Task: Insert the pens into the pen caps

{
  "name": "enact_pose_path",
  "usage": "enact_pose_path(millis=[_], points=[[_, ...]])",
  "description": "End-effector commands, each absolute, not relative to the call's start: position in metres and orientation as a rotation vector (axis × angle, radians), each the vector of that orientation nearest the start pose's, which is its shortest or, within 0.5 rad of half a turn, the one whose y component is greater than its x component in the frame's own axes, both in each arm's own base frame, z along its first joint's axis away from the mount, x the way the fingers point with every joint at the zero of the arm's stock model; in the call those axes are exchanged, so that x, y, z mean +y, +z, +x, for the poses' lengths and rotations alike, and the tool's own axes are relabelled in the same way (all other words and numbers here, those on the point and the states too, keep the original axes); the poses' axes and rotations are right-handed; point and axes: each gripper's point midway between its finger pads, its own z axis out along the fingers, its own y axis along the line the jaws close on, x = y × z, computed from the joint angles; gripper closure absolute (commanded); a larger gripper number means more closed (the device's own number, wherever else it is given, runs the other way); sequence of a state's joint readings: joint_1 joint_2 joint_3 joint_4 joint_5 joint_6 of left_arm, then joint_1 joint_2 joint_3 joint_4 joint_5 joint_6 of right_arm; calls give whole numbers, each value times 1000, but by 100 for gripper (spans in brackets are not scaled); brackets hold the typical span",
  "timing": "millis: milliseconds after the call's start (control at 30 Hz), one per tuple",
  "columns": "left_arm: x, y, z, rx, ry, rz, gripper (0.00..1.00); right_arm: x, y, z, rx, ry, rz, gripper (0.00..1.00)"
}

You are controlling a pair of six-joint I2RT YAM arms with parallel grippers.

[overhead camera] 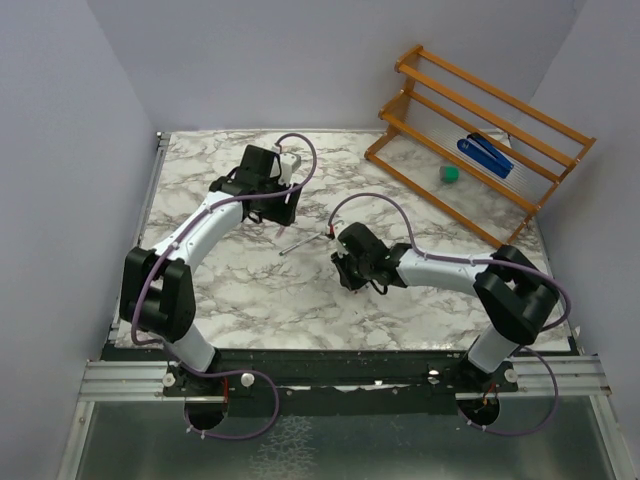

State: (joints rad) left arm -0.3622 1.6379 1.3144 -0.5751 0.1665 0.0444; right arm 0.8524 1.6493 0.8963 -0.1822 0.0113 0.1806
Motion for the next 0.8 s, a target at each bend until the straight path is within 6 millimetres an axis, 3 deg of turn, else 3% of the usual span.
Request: enact_pose_path(millis=[0,233,467,633,767], points=[[-176,149,367,2364,-387,575,32,285,17,243,2437,326,-882,80],[-175,147,365,2357,-384,580,32,289,10,239,2461,335,-898,80],[-172,148,364,2352,-368,572,32,291,4,230,2493,351,-904,96],[-167,154,359,2329,-350,544,31,295,9,228,2474,385,-888,99],[-167,160,352,2286,-389,521,28,307,28,227,2427,486,-871,99]])
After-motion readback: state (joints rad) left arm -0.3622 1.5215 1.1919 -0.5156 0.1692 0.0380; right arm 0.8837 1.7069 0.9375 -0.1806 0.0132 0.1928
